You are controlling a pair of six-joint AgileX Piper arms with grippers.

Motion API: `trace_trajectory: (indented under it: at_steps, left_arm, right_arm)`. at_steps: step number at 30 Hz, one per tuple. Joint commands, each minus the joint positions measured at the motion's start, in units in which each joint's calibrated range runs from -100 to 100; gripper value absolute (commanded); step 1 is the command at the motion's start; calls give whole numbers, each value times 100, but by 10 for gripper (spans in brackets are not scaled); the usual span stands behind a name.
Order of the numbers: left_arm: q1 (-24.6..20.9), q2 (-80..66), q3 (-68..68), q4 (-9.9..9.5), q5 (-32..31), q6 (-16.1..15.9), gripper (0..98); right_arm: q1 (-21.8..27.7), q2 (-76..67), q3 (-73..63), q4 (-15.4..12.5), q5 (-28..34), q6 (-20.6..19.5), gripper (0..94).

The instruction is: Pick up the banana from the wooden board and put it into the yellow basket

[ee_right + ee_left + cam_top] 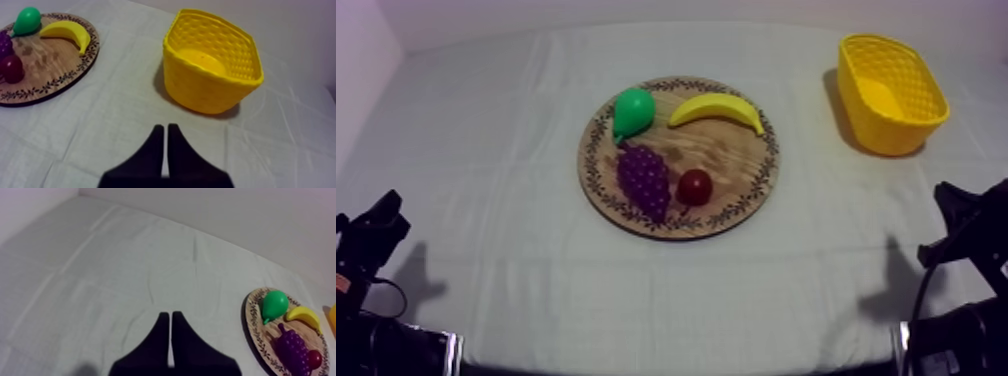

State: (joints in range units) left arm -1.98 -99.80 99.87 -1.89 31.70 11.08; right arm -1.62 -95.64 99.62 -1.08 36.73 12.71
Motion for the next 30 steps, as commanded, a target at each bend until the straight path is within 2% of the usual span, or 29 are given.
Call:
trace_trajectory:
  at_steps: [1,23,27,30]
  left_arm:
    - [-1,-3,2,1,-1,-2,1]
    - [-1,-3,2,1,-1,0,1]
    - [-1,-3,2,1,-1,1,1]
    - [-1,-3,2,1,-1,2,1]
  right_arm:
    - [-98,-3,4,-2,13,-8,5]
    - [-82,-12,4,1,30,-6,6]
    - [18,-12,4,28,131,-107,16]
    - [13,106,19,98,-28,-188,19]
